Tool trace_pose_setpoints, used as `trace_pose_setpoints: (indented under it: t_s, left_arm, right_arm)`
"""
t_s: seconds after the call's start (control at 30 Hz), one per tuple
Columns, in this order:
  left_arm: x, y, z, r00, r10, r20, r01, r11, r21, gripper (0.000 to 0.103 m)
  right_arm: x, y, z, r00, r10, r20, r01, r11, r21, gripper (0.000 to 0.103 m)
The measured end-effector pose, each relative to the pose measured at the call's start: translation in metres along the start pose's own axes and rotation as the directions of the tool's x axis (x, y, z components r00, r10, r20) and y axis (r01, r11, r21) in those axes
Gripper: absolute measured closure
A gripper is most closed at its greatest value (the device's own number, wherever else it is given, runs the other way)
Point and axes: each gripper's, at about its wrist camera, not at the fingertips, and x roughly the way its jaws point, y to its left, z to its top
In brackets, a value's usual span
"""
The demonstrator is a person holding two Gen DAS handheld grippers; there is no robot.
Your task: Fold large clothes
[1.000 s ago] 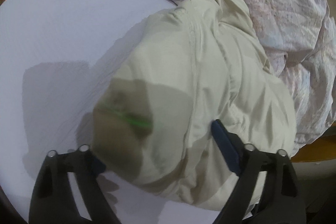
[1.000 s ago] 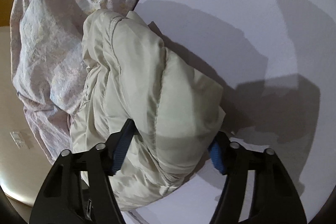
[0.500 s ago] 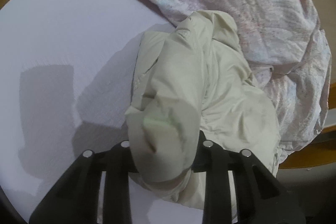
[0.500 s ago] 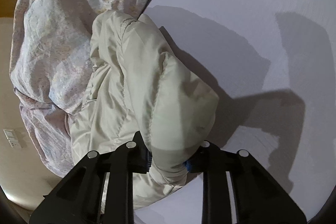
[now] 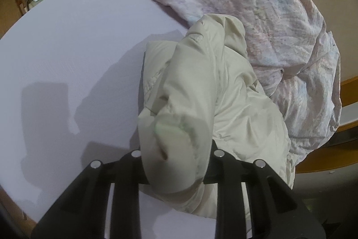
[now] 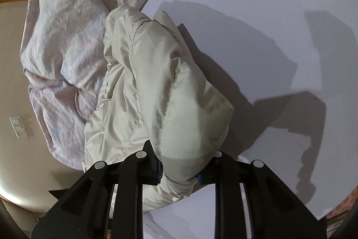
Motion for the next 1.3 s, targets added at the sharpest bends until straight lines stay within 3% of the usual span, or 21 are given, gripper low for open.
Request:
trace_pose_setpoints:
  t_s: [0.27, 0.37, 0.47, 0.6, 0.7, 0.77, 0.8, 0.83, 0.9, 1.03, 1.17, 1.3]
  left_arm:
    - [-0.025, 0.040, -0.025, 1.000, 0.020, -0.010, -0.019, 1.000, 0.012, 0.076]
    - [-0.022, 0.047, -0.028, 0.999, 0.032, -0.019, -0.032, 0.999, 0.008, 0.070]
    - [-0.021, 0.049, -0.028, 0.998, 0.059, -0.010, -0.059, 0.998, 0.005, 0.061]
    - [-0.024, 0.052, -0.028, 0.995, 0.095, 0.010, -0.095, 0.995, 0.006, 0.036]
    - [-0.023, 0.058, -0.028, 0.997, 0.082, -0.001, -0.082, 0.997, -0.004, 0.035]
    - [-0.022, 0.060, -0.029, 0.997, 0.070, -0.010, -0.070, 0.998, -0.001, 0.033]
    - [-0.022, 0.060, -0.030, 0.998, 0.063, -0.012, -0.063, 0.998, 0.004, 0.032]
    - [-0.022, 0.060, -0.032, 0.998, 0.055, -0.013, -0.055, 0.998, 0.012, 0.030]
    - [-0.022, 0.058, -0.035, 0.999, 0.045, -0.016, -0.045, 0.999, 0.028, 0.029]
    - [-0.017, 0.056, -0.038, 0.999, 0.032, -0.030, -0.031, 0.999, 0.034, 0.028]
    - [-0.012, 0.052, -0.040, 0.999, 0.021, -0.035, -0.020, 0.999, 0.031, 0.025]
    - [-0.007, 0.050, -0.043, 0.999, 0.012, -0.034, -0.012, 1.000, 0.008, 0.023]
  right_arm:
    - [-0.006, -0.023, -0.035, 1.000, 0.002, -0.027, -0.002, 1.000, 0.010, 0.081]
    - [-0.009, -0.019, -0.035, 0.998, -0.057, -0.021, 0.056, 0.997, -0.045, 0.071]
    - [-0.022, -0.010, -0.033, 0.985, -0.167, 0.033, 0.170, 0.979, -0.116, 0.049]
    - [-0.057, 0.002, -0.033, 0.931, -0.286, 0.226, 0.330, 0.925, -0.190, 0.043]
    - [-0.069, 0.020, -0.040, 0.880, -0.318, 0.352, 0.414, 0.877, -0.244, 0.043]
    - [-0.072, 0.047, -0.054, 0.839, -0.304, 0.450, 0.472, 0.818, -0.329, 0.043]
    - [-0.070, 0.057, -0.059, 0.837, -0.281, 0.470, 0.473, 0.802, -0.364, 0.044]
    - [-0.065, 0.074, -0.068, 0.849, -0.233, 0.474, 0.456, 0.777, -0.434, 0.047]
    - [-0.047, 0.101, -0.087, 0.897, -0.157, 0.414, 0.389, 0.727, -0.566, 0.056]
    - [-0.002, 0.138, -0.119, 0.960, -0.093, 0.262, 0.258, 0.655, -0.711, 0.078]
    - [0.036, 0.162, -0.149, 0.976, -0.091, 0.197, 0.214, 0.564, -0.798, 0.083]
    - [0.061, 0.165, -0.160, 0.973, -0.138, 0.186, 0.231, 0.526, -0.819, 0.083]
